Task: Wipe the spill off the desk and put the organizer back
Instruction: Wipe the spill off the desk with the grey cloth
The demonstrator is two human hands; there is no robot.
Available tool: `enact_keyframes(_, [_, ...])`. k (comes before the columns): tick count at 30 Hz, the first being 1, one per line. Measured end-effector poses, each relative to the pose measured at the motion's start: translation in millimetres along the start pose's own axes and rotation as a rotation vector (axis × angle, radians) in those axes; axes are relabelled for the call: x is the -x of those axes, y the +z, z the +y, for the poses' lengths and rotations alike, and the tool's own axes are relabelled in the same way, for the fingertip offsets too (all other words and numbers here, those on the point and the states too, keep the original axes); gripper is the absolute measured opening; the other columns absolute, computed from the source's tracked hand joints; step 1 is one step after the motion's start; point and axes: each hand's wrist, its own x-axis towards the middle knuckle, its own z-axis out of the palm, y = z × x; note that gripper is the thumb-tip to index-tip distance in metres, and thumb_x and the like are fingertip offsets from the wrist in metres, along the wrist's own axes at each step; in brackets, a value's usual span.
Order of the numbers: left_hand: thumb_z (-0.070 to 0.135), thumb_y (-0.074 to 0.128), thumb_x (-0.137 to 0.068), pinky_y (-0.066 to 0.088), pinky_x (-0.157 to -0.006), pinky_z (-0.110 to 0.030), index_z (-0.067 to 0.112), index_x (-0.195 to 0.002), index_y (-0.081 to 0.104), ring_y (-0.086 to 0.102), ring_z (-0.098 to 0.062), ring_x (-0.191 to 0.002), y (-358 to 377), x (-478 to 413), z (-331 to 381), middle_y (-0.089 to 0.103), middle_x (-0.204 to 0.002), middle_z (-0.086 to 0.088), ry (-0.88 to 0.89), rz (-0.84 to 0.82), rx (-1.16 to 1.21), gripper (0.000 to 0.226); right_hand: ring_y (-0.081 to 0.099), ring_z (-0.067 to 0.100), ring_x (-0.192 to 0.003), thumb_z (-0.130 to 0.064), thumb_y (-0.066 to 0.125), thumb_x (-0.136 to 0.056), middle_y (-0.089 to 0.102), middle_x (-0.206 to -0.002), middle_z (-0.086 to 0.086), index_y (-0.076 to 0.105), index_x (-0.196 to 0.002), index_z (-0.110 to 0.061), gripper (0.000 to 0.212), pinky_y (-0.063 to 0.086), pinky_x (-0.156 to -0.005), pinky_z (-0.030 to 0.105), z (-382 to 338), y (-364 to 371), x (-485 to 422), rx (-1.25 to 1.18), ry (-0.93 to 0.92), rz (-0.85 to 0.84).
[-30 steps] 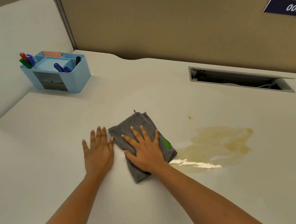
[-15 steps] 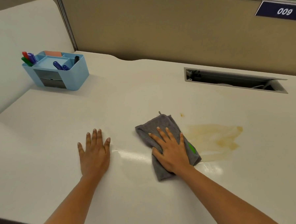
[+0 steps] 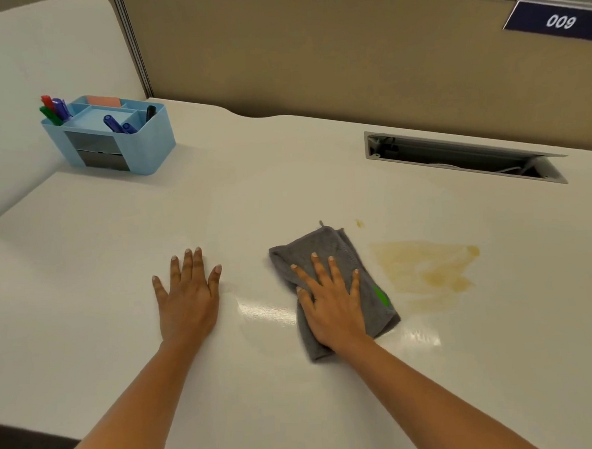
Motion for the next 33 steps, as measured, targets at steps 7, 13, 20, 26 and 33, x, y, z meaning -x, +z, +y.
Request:
enact_keyframes(7, [0.051,0.006,-0.091,-0.001,-0.116,-0.051,0.022,-0.146,0.000,-0.003,-0.017,-0.146,1,-3,-1,0.005,-0.158,0.001,-0.009,-0.017,-0.008,0.063,-0.010,0.019,-0.146,-0.044,0.021,-0.096,-0.001,-0.159,-0.007,0.013,-0.143,-0.045,0.048,-0.024,-0.107,0.051,-39,18,-8,-0.008,-0.185,-0.022])
enact_keyframes(13, [0.051,0.007,-0.091,-0.003,-0.117,-0.050,0.020,-0.146,-0.001,-0.005,-0.019,-0.146,8,-9,27,0.003,-0.158,0.000,0.001,-0.026,0.005,0.064,-0.003,0.018,-0.147,-0.042,0.024,-0.097,0.006,-0.159,-0.008,0.019,-0.143,-0.044,0.046,-0.016,-0.111,0.054,-34,10,-51,-0.023,-0.200,-0.024])
enact_keyframes(20, [0.050,0.008,-0.091,0.000,-0.118,-0.047,0.018,-0.146,0.004,0.000,-0.017,-0.146,11,-9,27,0.009,-0.158,0.001,-0.014,0.021,0.009,0.064,0.002,0.019,-0.147,-0.040,0.023,-0.097,0.010,-0.159,-0.006,0.021,-0.143,-0.041,0.046,-0.009,-0.113,0.056,-1,-5,-88,-0.033,-0.083,0.032])
enact_keyframes(26, [0.052,0.009,-0.090,0.002,-0.118,-0.046,0.018,-0.146,0.003,0.000,-0.015,-0.146,11,-9,27,0.011,-0.158,0.001,-0.019,0.045,0.034,0.066,0.005,0.020,-0.147,-0.039,0.023,-0.097,0.012,-0.159,-0.005,0.022,-0.143,-0.040,0.046,-0.004,-0.114,0.057,49,-22,-102,-0.006,0.054,0.084])
enact_keyframes(33, [0.051,0.011,-0.091,0.002,-0.118,-0.048,0.018,-0.146,0.002,-0.002,-0.015,-0.146,10,-10,28,0.009,-0.158,0.001,-0.003,0.045,0.031,0.065,0.006,0.020,-0.146,-0.038,0.023,-0.098,0.013,-0.159,-0.005,0.022,-0.144,-0.039,0.046,-0.002,-0.114,0.057,111,-41,-86,-0.005,0.225,0.125])
